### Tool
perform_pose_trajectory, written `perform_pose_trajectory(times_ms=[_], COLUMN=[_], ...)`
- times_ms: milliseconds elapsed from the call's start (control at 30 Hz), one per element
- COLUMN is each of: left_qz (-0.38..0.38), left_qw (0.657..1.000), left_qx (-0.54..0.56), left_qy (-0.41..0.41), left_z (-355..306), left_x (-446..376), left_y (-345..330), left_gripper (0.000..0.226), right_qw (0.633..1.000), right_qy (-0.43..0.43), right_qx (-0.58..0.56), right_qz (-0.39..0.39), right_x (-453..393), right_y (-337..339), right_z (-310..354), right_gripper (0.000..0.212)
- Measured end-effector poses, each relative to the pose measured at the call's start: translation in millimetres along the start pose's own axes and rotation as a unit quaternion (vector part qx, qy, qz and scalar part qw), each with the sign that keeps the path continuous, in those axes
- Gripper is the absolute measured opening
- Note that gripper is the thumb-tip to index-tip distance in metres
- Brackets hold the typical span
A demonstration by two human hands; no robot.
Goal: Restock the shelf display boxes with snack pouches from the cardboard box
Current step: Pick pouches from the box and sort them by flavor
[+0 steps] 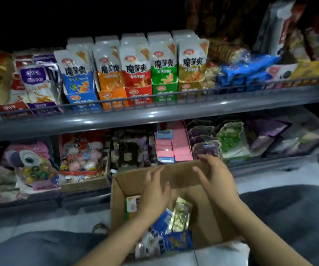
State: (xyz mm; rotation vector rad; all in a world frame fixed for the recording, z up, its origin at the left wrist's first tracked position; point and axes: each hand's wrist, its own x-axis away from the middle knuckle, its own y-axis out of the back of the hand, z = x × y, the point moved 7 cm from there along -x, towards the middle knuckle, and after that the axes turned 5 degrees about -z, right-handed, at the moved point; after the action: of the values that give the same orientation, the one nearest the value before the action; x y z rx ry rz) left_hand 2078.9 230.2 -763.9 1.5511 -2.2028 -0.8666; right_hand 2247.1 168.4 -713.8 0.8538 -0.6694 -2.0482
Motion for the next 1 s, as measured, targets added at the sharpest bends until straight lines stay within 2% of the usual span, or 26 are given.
perform_pose_trajectory(times_ms=[167,300,400,633,767,900,1000], left_qz=[0.126,0.193,0.23,0.316,0.345,0.359,0.38], left_qw=[0.984,0.963,0.946,0.914,0.902,0.905,0.903], left_qx=[-0.063,-0.106,-0.154,-0.204,-0.217,-0.198,-0.181], left_qy=[0.108,0.153,0.168,0.152,0.144,0.113,0.083], left_z=[55.1,90.5,120.1,168.1,178.3,166.9,157.3], left_x=[25.4,28.1,25.2,18.4,28.1,31.6,31.7], left_y=[-70.2,-109.0,-127.1,-158.8,-176.0,-187.6,-190.2], left_gripper=[0.05,0.056,0.062,0.072,0.094,0.1,0.124], right_qw=[0.983,0.977,0.976,0.967,0.967,0.968,0.969], right_qy=[-0.083,-0.13,-0.164,-0.177,-0.172,-0.17,-0.172], right_qx=[0.16,0.166,0.128,0.176,0.185,0.181,0.178], right_qz=[0.031,0.036,0.058,0.052,0.037,0.023,0.016], right_x=[50.2,70.9,77.4,82.1,81.7,81.8,81.4], right_y=[-4.6,-10.4,-18.6,-26.3,-27.6,-26.6,-25.9], right_z=[-71.6,-104.6,-119.6,-125.3,-126.2,-126.2,-125.8], right_gripper=[0.045,0.067,0.069,0.071,0.067,0.065,0.065])
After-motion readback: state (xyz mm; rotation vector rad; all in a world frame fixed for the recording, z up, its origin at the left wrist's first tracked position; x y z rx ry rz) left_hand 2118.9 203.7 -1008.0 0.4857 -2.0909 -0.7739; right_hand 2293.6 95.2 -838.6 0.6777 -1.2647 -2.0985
